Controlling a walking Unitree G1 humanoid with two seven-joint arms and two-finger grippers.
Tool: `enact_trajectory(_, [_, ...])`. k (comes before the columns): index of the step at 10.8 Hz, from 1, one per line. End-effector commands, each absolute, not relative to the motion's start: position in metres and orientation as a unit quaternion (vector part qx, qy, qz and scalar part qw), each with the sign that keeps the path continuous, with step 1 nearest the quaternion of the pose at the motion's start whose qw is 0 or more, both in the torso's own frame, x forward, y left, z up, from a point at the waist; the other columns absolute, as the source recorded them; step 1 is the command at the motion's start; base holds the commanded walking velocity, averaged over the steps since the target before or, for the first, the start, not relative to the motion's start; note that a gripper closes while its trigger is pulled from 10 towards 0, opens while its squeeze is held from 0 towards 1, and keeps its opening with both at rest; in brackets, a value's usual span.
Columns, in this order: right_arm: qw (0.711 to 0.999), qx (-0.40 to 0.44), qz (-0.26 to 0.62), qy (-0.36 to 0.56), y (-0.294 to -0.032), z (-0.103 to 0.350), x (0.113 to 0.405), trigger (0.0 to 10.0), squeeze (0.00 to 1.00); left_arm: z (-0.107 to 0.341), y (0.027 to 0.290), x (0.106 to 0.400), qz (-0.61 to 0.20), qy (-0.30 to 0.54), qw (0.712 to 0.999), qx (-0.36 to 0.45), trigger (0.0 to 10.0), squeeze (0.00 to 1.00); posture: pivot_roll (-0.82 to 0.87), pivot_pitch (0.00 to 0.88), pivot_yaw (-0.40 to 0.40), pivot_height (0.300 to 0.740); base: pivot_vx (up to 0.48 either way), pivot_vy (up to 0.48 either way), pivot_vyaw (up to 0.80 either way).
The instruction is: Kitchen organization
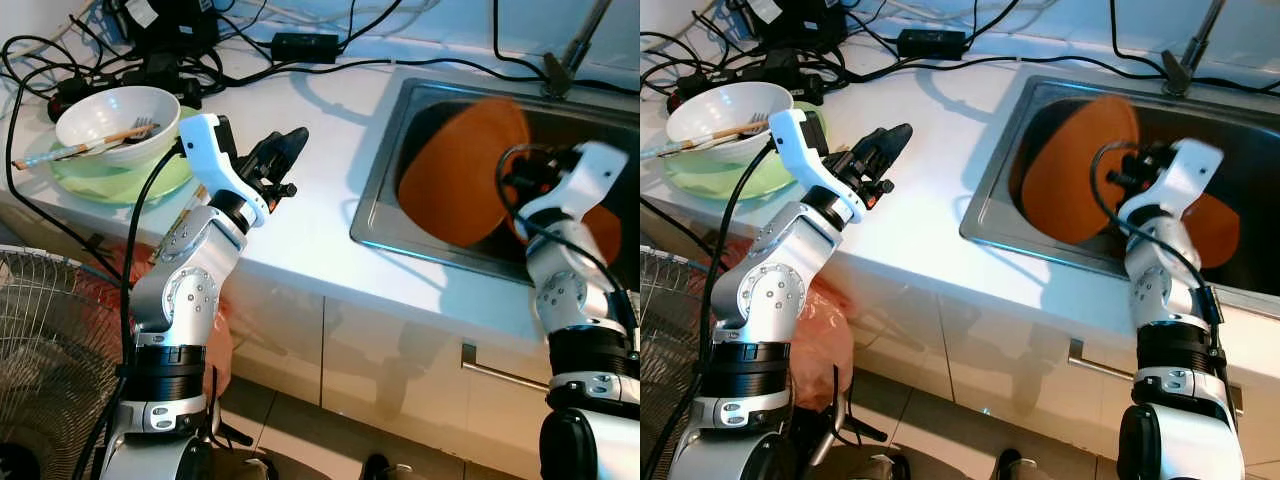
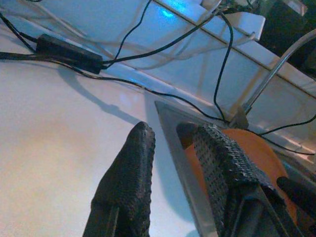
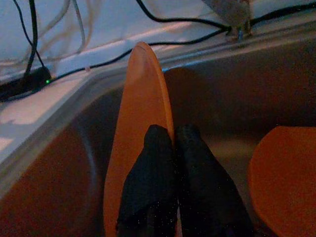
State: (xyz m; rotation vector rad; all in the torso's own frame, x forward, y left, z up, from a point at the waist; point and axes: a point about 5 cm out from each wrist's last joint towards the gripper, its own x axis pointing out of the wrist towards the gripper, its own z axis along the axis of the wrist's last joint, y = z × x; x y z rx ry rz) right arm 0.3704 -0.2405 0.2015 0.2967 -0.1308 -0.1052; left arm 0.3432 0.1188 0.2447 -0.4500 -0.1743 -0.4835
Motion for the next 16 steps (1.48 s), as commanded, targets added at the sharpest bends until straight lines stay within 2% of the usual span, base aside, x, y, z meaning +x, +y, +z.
enact_trajectory(1, [0.986,0.135,-0.043,-0.085,-0.239,0.211,0.370,10.0,0.00,0.244,0.120,0.340,-0.232,-0.089,0.945,-0.210,10.0,0.00,0.07,0.180,0.013,0.740,0.000,0.000,0.00])
enact_trajectory(10, [0.993,0.108,-0.023,-0.042,-0.225,0.193,0.375,10.0,0.00,0.239,0.118,0.335,-0.229,-0.084,0.947,-0.208,10.0,0.00,0.08,0.182,0.006,0.740,0.000,0.000,0.00])
enact_trajectory(11, [0.993,0.107,-0.021,-0.041,-0.223,0.193,0.375,10.0,0.82,0.239,0.118,0.335,-0.229,-0.083,0.947,-0.208,10.0,0.00,0.08,0.177,0.006,0.740,0.000,0.000,0.00])
enact_trajectory(12, [0.993,0.108,-0.018,-0.040,-0.223,0.192,0.375,10.0,1.00,0.239,0.117,0.335,-0.230,-0.083,0.947,-0.209,10.0,0.00,0.08,0.178,0.006,0.740,0.000,0.000,0.00])
enact_trajectory(14, [0.993,0.108,-0.016,-0.039,-0.222,0.192,0.375,10.0,1.00,0.239,0.117,0.336,-0.231,-0.084,0.947,-0.209,10.0,0.00,0.08,0.180,0.005,0.740,0.000,0.000,0.00])
enact_trajectory(15, [0.993,0.108,-0.016,-0.037,-0.221,0.191,0.376,10.0,0.80,0.239,0.118,0.336,-0.230,-0.084,0.947,-0.209,10.0,0.00,0.08,0.183,0.003,0.740,0.000,0.000,0.00])
enact_trajectory(16, [0.993,0.108,-0.015,-0.036,-0.220,0.191,0.376,10.0,0.00,0.239,0.118,0.336,-0.228,-0.084,0.947,-0.209,10.0,0.00,0.08,0.184,0.001,0.740,0.000,0.000,0.00])
